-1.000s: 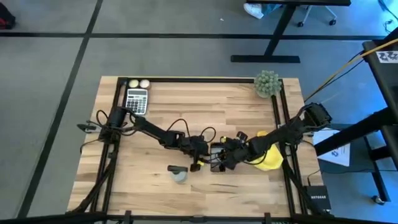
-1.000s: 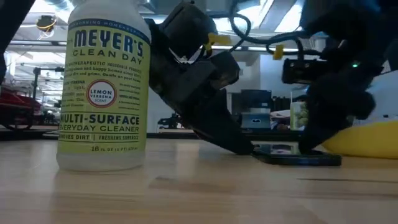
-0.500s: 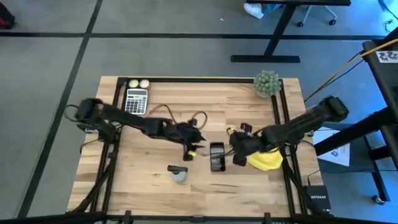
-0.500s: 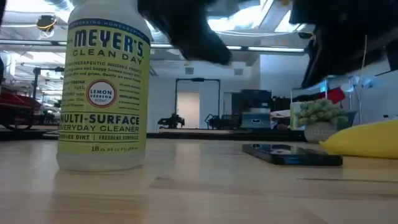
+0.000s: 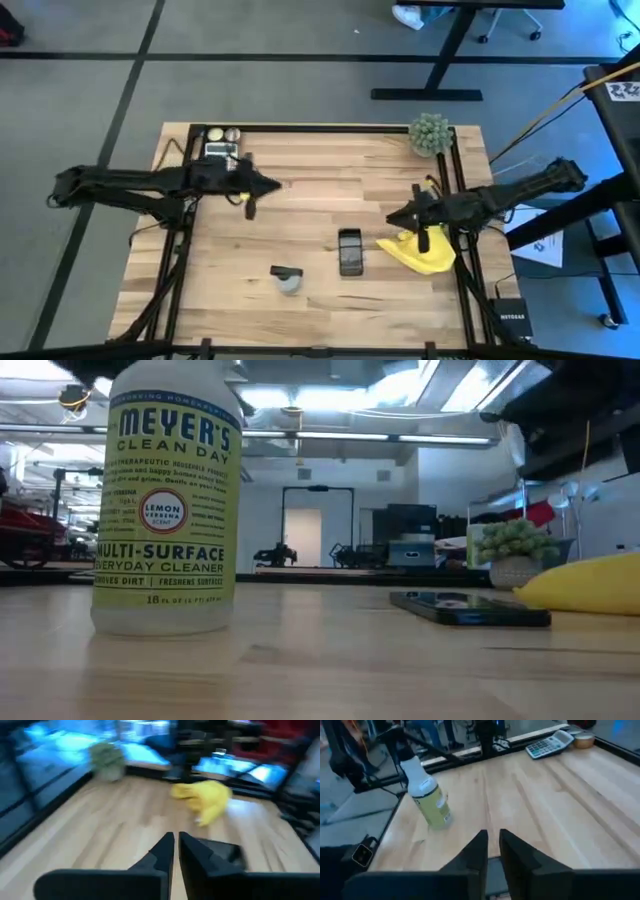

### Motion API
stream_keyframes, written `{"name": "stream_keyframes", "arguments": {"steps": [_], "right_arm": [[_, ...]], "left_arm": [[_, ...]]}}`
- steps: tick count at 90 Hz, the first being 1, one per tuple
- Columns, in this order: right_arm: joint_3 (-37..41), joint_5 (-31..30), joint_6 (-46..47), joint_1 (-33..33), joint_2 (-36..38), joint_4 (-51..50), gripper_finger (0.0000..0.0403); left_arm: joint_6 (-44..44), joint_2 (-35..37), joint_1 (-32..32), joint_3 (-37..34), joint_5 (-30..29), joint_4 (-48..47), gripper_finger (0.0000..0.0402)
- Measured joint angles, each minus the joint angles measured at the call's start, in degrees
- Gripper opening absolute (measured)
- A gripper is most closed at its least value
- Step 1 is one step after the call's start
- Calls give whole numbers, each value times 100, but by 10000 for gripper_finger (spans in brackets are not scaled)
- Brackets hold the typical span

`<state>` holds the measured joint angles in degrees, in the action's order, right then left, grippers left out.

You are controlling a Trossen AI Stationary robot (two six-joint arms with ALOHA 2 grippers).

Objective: Apply microfiber cloth
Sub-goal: Return to Home Position

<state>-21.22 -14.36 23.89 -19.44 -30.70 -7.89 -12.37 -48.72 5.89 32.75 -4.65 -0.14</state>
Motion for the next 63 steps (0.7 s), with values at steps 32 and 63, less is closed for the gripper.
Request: {"name": "stream_keyframes", "arguments": {"steps": [32, 63], "right_arm": [[853, 71, -1444, 155, 1398, 803, 40], [1371, 384, -1806, 1216, 2077, 773, 40]], "left_arm": [[143, 1049, -80, -1277, 153, 641, 8], [-188, 1284, 145, -1922, 81, 1181, 8]]}}
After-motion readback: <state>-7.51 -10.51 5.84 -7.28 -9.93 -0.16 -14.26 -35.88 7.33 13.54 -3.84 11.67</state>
